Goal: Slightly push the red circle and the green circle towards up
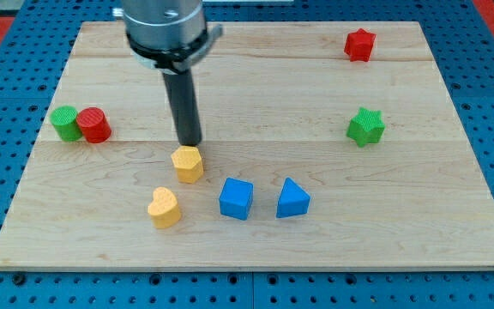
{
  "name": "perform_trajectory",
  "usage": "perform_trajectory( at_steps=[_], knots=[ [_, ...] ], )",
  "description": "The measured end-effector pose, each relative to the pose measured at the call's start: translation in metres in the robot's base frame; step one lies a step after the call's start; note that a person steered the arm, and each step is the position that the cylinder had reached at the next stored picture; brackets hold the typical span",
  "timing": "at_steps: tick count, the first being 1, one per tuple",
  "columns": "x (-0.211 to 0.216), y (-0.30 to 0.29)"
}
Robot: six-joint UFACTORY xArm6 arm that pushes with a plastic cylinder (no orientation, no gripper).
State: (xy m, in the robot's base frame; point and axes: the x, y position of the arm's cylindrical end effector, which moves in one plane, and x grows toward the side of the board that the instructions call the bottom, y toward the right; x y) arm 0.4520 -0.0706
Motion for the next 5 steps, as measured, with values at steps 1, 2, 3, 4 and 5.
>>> perform_trajectory(
  at_steps=[1,2,3,4,5],
  knots=[
    [0.03,0.0],
    [0.025,0.0],
    [0.004,0.0],
    [-0.005,0.0],
    [-0.005,0.0]
  ],
)
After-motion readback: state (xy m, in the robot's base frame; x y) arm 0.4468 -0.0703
